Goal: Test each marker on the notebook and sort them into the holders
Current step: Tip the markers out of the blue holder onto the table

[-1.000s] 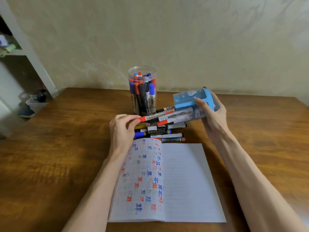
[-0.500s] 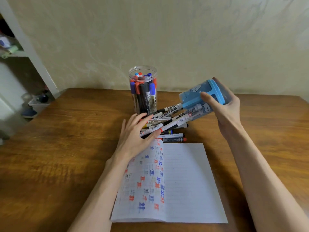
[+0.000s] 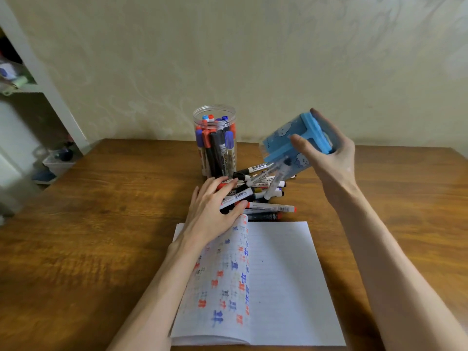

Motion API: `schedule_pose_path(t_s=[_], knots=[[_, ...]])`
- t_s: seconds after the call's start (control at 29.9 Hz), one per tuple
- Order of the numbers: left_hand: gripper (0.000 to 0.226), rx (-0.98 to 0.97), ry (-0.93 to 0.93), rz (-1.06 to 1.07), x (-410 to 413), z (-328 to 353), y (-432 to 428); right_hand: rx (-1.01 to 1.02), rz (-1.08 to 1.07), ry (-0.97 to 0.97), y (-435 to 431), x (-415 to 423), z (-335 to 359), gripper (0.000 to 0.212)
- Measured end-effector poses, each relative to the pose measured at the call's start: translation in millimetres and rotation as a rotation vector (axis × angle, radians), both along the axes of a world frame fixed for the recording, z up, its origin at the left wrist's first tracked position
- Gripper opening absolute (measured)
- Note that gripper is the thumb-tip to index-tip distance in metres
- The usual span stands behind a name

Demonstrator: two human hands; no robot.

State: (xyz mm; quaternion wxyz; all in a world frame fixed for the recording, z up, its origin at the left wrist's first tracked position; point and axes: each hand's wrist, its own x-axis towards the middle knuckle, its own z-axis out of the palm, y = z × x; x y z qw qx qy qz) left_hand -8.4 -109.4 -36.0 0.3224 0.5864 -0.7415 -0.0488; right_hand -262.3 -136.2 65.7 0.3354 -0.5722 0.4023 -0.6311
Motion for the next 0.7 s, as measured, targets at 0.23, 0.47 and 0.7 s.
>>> schedule_pose_path(t_s=[0.23,0.47,0.7], knots=[[0.066,-0.058,0.154,-0.009,1,1,-4,0.013,0.069,-0.018,-1,37,-2,0.068],[0.074,-0.061,0.363,-0.01,-5,14,3,0.061,0.053,-0.162,-2,55,3,0.06],[0.072,-0.034,0.455,0.017,-1,12,2,0.123,0.044,-0.207,-9,62,-5,0.065]])
